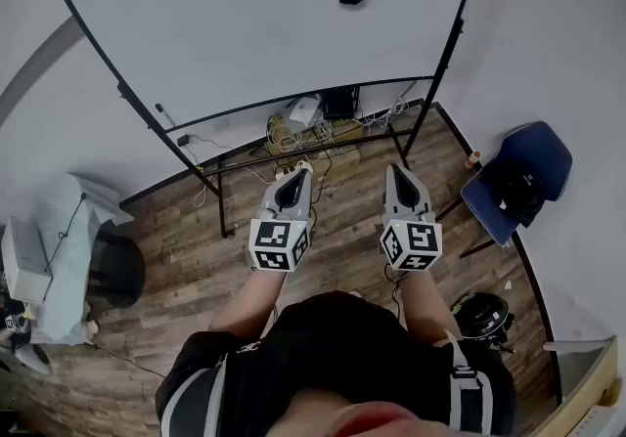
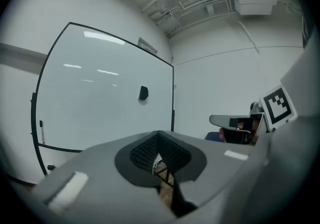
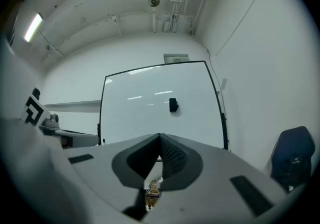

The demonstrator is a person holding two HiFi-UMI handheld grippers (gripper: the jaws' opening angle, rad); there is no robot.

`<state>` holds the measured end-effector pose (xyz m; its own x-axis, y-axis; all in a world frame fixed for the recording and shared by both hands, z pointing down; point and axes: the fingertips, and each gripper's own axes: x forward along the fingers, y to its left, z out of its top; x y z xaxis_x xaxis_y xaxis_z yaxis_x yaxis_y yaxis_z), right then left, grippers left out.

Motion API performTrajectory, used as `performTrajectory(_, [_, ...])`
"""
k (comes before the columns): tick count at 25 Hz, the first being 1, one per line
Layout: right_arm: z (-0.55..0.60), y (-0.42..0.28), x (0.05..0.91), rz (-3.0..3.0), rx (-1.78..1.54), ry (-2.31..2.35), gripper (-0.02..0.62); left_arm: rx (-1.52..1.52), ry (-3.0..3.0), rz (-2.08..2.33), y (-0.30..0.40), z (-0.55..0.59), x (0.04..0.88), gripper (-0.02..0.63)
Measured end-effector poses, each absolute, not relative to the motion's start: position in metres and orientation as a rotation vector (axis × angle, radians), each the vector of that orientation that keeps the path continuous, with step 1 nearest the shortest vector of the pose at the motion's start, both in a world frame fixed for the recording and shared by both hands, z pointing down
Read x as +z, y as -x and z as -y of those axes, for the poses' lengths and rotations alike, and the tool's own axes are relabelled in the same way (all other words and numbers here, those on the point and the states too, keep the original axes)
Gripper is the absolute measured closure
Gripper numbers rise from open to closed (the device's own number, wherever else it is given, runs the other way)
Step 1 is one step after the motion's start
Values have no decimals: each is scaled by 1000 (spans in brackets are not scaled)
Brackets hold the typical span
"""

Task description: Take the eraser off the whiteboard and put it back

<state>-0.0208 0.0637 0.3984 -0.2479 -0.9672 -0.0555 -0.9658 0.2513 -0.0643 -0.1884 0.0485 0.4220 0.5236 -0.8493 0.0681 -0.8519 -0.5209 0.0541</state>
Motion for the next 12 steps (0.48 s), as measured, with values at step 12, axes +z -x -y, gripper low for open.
performTrajectory(12, [-70, 11, 403, -2381, -87, 1815, 592, 72, -2690, 1462, 173, -50, 426, 595])
